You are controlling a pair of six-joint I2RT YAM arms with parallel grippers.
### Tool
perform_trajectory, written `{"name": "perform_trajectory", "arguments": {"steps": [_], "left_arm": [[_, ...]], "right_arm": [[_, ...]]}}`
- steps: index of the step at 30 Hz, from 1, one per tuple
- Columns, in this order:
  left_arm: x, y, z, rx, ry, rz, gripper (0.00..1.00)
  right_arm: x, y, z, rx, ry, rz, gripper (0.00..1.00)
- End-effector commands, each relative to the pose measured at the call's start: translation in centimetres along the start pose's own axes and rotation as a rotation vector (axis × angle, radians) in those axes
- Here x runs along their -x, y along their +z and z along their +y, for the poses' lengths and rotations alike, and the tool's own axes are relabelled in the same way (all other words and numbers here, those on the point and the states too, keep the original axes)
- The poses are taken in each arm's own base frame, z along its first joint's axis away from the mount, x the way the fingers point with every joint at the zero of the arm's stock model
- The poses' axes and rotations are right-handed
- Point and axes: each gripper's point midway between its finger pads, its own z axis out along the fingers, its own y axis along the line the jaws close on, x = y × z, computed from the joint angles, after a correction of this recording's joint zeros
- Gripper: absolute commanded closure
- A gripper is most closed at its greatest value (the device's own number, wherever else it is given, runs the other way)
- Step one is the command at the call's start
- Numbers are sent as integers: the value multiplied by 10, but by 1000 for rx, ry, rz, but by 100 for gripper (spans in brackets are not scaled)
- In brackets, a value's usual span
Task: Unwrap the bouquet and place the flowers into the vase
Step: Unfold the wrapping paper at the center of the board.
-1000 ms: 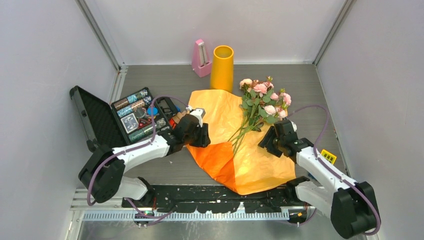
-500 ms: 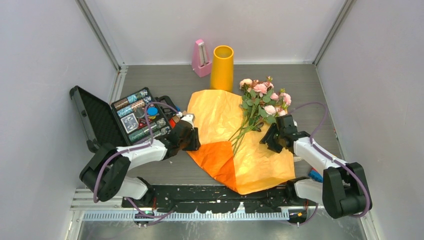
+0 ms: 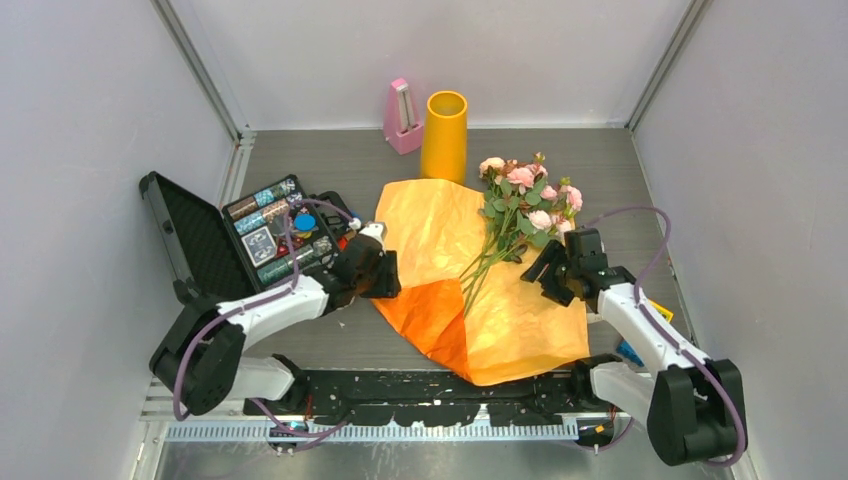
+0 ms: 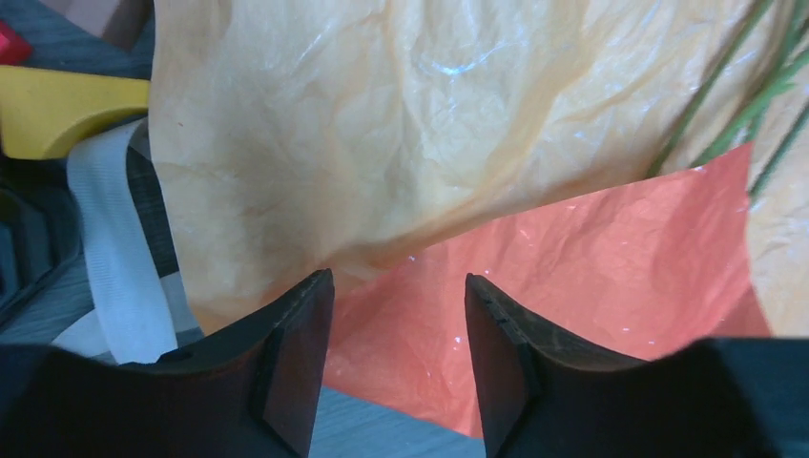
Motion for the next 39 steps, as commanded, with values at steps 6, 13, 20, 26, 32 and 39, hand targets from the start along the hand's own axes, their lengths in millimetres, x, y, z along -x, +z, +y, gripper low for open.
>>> {"name": "perform_trajectory", "arguments": {"steps": [6,13,20,26,32,39], "left_arm": [[67,-80,-27,-56,105,-12,10],[100,-109,-31,-125,180,37,0],[144,-115,28,-31,76,-98,0],[140,-122,44,25,73,-140,0],[137,-123,46,34,76,-140,0],[136,-123,46,32,72,-137,0]], "right_arm": [[-16,-61,71,375,-90,123,25],[-49,-66,92,538,-85,202,22],[-117,-50,109,587,-68,323,25],[-161,-35,106,546,-107,411,27],[-180,-39,125,567,-172,461,36],[-186,-52,153,638,-241,429,43]]}}
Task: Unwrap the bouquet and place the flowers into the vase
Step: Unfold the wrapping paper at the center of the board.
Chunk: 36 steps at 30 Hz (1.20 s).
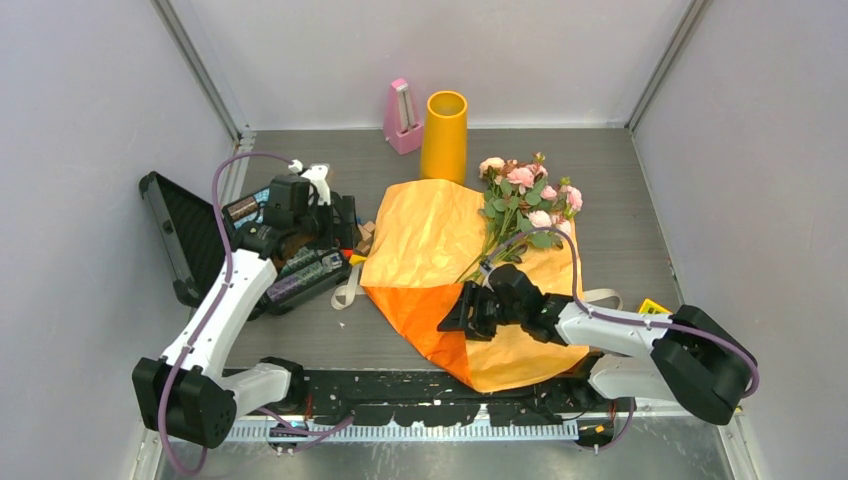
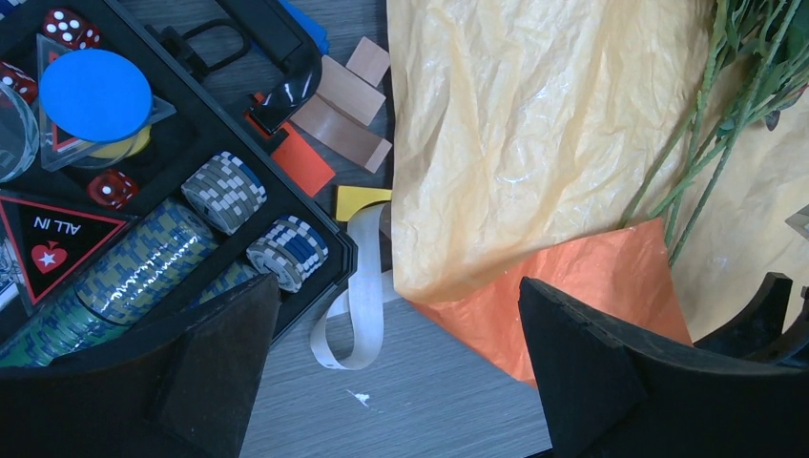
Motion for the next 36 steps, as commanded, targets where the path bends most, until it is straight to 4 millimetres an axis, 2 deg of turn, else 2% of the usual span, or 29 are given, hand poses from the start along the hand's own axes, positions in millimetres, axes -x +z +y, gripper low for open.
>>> {"name": "perform_trajectory", "arguments": {"steps": [1,8,12,14,15,19,22,23,25,29,33,36], "left_arm": [[4,-5,-3,-14,15,-26,0],[2,-3,-5,-28,6,-12,0],[1,-1,-6,-31,2,-5,0],[0,0,-6,-34,1,-1,0],[0,1,-6,-35,1,2,0],[-2,3,-7,-42,-2,13,0],[-2,3,-7,-42,-2,13,0],[-2,4,-7,-42,-2,15,0],[-2,4,-7,-40,-1,16,0],[-3,5,-7,-40,-1,20,0],[-3,5,-7,-41,-2,22,0],[-3,5,-7,-41,-1,22,0]], "right_arm": [[11,-1,50,117,-138,-75,44],[-6,-10,69,82,-371,-105,43],[-29,-7,79,99,-474,-78,43],[-50,-5,83,121,-540,-31,43],[-54,-3,84,124,-563,-23,43],[-84,6,88,129,-649,48,43],[-108,21,87,112,-702,114,42],[-112,25,92,122,-710,121,43],[-126,40,83,89,-733,169,43],[-146,49,89,106,-769,223,43],[-158,38,102,134,-802,255,39],[-156,23,106,130,-815,253,35]]}}
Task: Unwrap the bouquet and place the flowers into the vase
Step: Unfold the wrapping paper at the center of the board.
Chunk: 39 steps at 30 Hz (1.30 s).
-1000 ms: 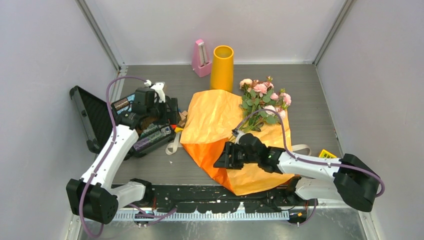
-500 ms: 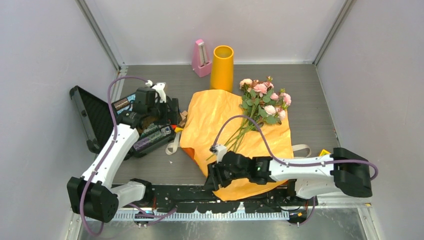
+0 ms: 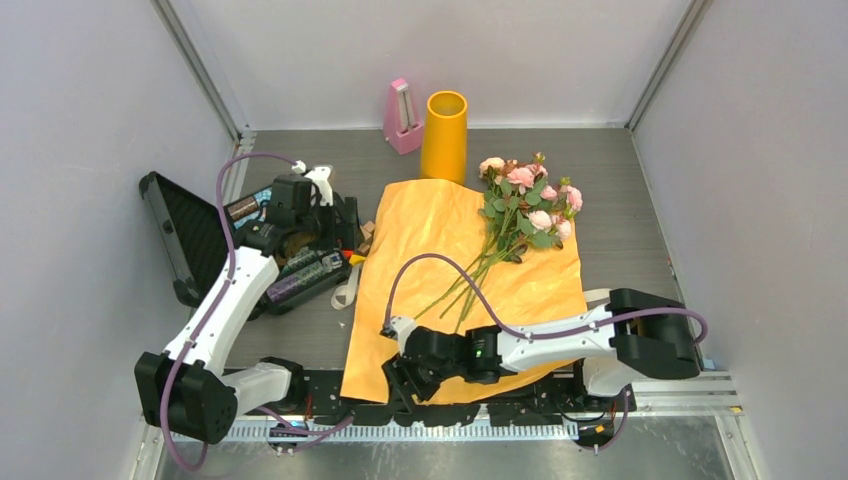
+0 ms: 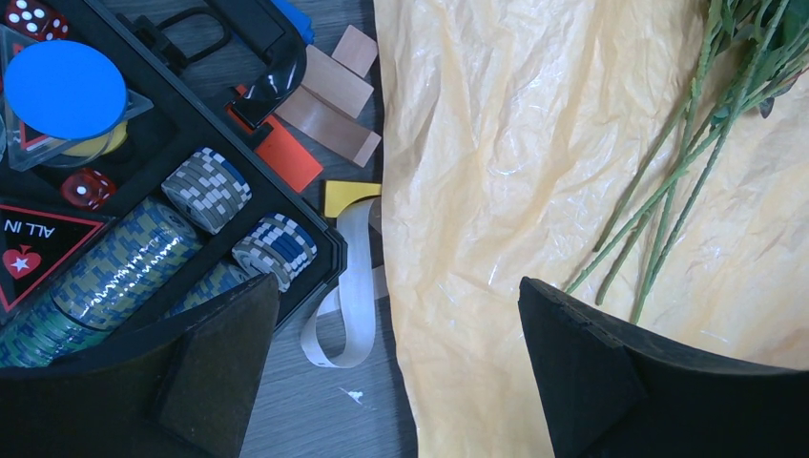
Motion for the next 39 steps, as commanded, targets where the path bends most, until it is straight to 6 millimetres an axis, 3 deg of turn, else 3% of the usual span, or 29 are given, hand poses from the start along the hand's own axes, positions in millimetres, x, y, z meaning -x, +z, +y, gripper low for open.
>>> {"name": "perform_trajectory", "arguments": {"steps": [1,4,7,13,22,29,39], "left_arm": [[2,0,-4,-19,3,-8,0],[2,-1,-4,-20,3,-9,0],[2,-1,-4,-18,5,-10,0],[2,0,-3,-16,6,-7,0],[2,-1,-2,-13,6,-8,0],[2,-1,-3,-16,6,-9,0],[2,0,-3,-17,7,-5,0]], "right_arm": [[25,-33,30,54,-55,-75,34],[32,-55,23,1,-65,-116,31],[58,-78,6,-114,-52,-245,30],[86,-89,-39,-365,-25,-372,32],[102,-37,-43,-398,-20,-382,35],[98,3,-54,-432,-58,-326,39],[92,28,-56,-555,-203,-283,43]]}}
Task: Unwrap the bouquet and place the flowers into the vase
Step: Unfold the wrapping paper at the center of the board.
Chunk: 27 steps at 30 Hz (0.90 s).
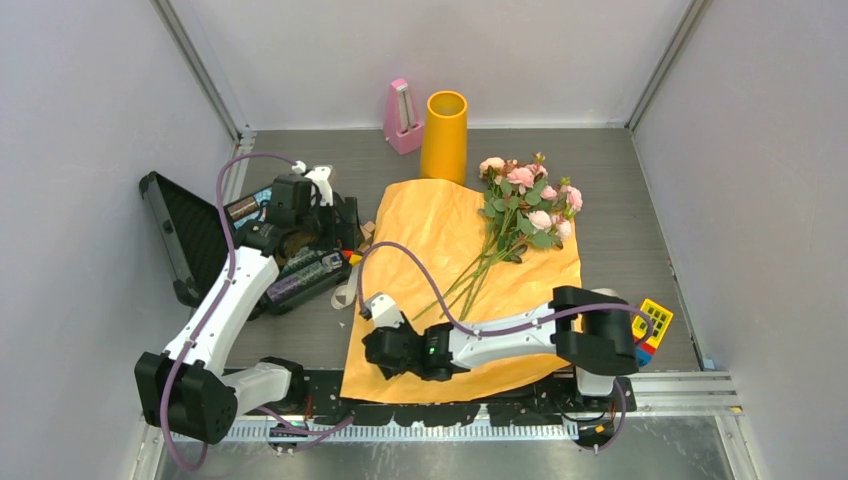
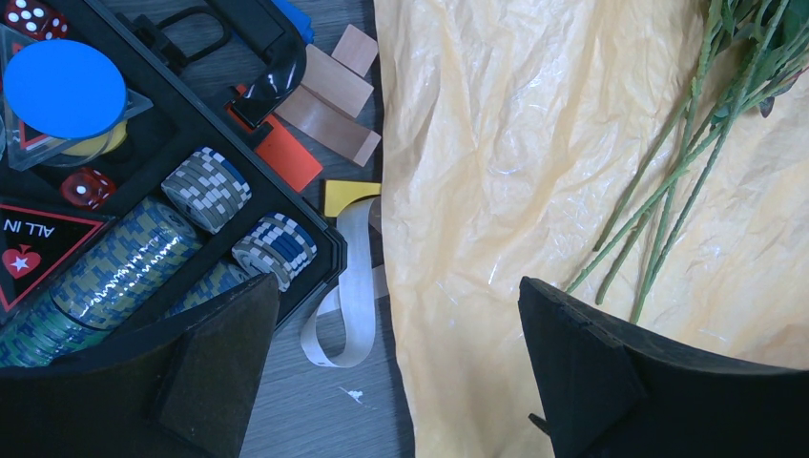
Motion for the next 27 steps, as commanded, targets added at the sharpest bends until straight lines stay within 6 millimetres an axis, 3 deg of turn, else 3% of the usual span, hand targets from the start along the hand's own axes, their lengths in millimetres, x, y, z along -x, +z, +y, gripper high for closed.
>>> {"name": "perform_trajectory", "arguments": {"steps": [1,10,16,22,27], "left_arm": [[1,0,-3,-15,7,-4,0],[1,0,-4,-23,6,-1,0],[1,0,-5,-26,2,-3,0],[3,-3,-9,-52,7,-21,1],[1,-1,-16,-82,22,-18,2]], "right_arm": [[19,0,12,-37,-56,-70,43],[-7,13,12,-49,-89,6,42],[-4,9,13,-34,-81,-7,42],[28,-20,12,-23,-38,-85,37],[67,-54,-17,-97,46,-152,33]]}}
